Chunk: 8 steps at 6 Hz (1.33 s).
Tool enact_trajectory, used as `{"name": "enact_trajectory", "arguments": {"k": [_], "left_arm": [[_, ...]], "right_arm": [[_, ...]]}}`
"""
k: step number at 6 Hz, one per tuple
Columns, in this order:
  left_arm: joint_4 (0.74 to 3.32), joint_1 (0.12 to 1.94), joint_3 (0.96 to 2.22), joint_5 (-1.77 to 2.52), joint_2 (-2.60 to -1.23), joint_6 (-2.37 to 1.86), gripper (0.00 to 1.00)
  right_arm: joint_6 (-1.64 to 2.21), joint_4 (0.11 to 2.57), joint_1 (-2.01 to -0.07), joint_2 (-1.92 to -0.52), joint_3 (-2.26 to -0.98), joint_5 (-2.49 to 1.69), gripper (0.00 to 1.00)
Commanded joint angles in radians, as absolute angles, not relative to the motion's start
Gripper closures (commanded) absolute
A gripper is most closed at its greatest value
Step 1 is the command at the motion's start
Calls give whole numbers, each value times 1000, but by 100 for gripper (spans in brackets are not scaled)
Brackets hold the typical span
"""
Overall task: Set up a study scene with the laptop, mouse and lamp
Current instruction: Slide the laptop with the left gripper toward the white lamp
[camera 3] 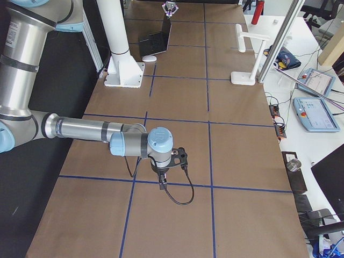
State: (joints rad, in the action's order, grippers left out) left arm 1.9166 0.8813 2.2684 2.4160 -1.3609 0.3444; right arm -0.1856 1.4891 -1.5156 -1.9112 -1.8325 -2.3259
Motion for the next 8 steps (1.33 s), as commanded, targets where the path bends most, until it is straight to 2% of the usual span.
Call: {"name": "enact_trajectory", "arguments": {"k": [1, 3, 4, 8], "left_arm": [[1831, 928, 2263, 2389, -1420, 463, 90], [1598, 948, 2250, 2382, -1614, 535, 91], [1562, 951, 2217, 2381, -1691, 538, 91], [1563, 968, 1884, 2327, -2072, 540, 90]], "right_arm": [[-186, 1488, -1516, -1911, -1829, -2327, 0], [-186, 1488, -1516, -1911, -1827, -2327, 0], [-186, 1488, -1516, -1911, -1827, -2327, 0], [-186, 1488, -1516, -1911, -1829, -2327, 0]]}}
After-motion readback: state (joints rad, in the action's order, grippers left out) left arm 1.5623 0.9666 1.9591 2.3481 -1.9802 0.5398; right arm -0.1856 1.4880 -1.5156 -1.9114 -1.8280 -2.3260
